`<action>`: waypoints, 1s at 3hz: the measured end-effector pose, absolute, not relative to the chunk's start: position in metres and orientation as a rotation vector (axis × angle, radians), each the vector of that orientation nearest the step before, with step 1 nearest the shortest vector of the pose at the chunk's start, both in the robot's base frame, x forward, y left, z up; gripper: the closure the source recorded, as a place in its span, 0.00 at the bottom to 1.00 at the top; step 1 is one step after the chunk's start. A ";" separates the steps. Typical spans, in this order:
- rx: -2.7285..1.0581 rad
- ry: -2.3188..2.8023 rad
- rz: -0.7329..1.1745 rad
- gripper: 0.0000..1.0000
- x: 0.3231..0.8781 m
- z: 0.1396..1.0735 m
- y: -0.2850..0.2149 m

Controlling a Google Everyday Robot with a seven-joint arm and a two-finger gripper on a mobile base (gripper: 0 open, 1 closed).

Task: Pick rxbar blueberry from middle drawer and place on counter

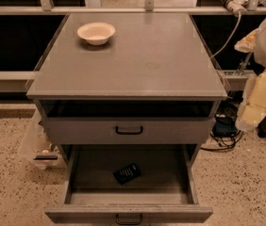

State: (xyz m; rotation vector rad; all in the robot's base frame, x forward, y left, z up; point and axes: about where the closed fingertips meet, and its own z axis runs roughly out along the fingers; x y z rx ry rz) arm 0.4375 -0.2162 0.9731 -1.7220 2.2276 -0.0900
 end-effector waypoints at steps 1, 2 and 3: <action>-1.689 2.158 0.047 0.00 0.419 0.936 -0.191; -1.594 2.114 0.306 0.00 0.400 0.863 -0.154; -1.523 2.071 0.654 0.00 0.389 0.757 -0.087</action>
Offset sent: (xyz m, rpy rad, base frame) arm -0.0167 0.1719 -0.3694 0.8116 0.0789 -0.1197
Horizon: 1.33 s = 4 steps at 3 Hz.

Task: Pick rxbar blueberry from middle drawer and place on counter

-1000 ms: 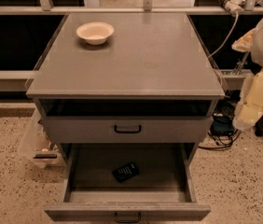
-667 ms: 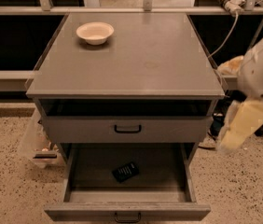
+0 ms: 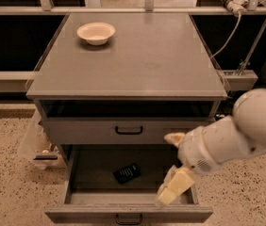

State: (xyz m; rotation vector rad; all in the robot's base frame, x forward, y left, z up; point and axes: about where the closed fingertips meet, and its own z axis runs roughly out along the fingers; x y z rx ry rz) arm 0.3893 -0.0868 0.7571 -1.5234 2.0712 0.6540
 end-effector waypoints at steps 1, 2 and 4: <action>-1.490 2.098 0.837 0.00 0.383 0.656 -0.045; -1.416 2.098 0.846 0.00 0.401 0.627 -0.035; -1.279 2.167 0.825 0.00 0.392 0.587 -0.043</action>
Offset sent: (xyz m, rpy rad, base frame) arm -0.0073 0.0372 -0.0896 0.0720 0.1096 0.0135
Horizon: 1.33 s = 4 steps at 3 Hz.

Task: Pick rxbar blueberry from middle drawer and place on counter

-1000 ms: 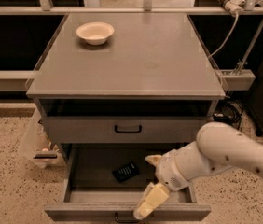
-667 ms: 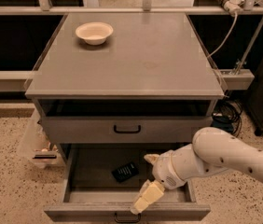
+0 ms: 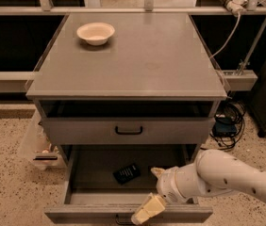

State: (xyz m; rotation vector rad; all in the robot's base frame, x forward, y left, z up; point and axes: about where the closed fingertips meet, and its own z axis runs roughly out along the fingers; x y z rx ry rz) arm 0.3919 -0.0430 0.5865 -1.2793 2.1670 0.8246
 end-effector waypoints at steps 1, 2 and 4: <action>-1.187 2.180 0.774 0.00 0.411 0.534 -0.041; -1.101 2.187 0.653 0.00 0.450 0.501 -0.046; -1.032 2.196 0.566 0.00 0.464 0.496 -0.053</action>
Offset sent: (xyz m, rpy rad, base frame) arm 0.1365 -0.0255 -0.1179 -0.0871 -0.2609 -0.3831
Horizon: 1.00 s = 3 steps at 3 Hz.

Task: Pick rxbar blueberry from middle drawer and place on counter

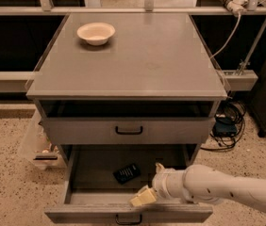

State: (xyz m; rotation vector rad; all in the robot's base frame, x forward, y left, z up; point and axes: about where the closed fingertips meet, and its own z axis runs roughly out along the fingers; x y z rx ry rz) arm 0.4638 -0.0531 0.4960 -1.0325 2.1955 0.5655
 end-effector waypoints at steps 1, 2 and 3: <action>-1.103 2.141 0.519 0.00 0.476 0.478 -0.031; -1.185 2.051 0.435 0.00 0.504 0.470 -0.004; -1.221 2.006 0.407 0.00 0.523 0.462 0.017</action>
Offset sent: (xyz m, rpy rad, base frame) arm 0.0759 0.0844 -0.0339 -0.1283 -0.2838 0.1629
